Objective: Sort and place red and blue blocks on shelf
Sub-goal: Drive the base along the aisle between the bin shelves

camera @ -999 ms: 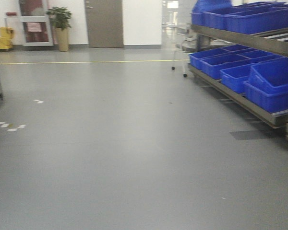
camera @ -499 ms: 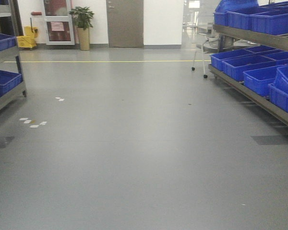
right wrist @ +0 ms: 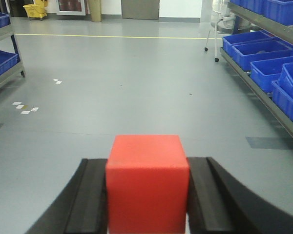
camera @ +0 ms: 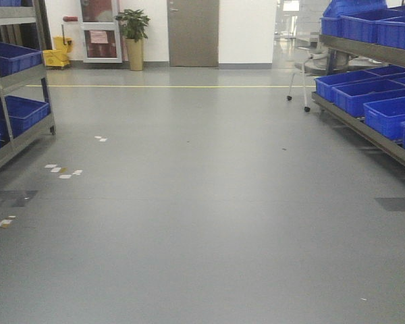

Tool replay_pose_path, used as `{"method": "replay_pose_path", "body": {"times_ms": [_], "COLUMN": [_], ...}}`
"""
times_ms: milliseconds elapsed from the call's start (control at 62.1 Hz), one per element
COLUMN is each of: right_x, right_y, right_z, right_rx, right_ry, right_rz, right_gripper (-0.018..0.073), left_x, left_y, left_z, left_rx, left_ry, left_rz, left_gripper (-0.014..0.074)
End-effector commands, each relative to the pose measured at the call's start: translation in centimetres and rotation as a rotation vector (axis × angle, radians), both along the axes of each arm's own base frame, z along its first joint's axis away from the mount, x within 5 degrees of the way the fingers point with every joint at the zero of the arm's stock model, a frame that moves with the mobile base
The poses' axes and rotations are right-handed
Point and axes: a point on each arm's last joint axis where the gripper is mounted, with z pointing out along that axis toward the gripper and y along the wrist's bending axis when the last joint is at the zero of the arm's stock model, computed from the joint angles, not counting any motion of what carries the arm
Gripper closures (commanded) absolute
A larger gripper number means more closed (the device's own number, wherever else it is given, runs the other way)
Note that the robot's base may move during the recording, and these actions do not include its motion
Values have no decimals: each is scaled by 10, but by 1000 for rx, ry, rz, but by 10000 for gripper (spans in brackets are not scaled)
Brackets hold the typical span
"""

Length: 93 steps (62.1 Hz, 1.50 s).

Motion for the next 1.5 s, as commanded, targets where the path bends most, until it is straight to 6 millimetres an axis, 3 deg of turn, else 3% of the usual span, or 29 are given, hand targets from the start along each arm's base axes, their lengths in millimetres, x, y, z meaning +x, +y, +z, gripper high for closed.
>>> {"method": "replay_pose_path", "body": {"times_ms": [0,1482], "right_x": [-1,-1], "right_y": [-1,-1], "right_z": [17,17], "right_rx": [-8,-8], "right_ry": [-111,-111], "right_rz": [-9,-9], "right_gripper": [475,475], "left_x": [-1,-1], "left_y": [2,2], "left_z": [17,17], "left_rx": [-14,-14], "left_ry": [-109,-109], "left_rz": [16,16], "left_gripper": [471,471]}}
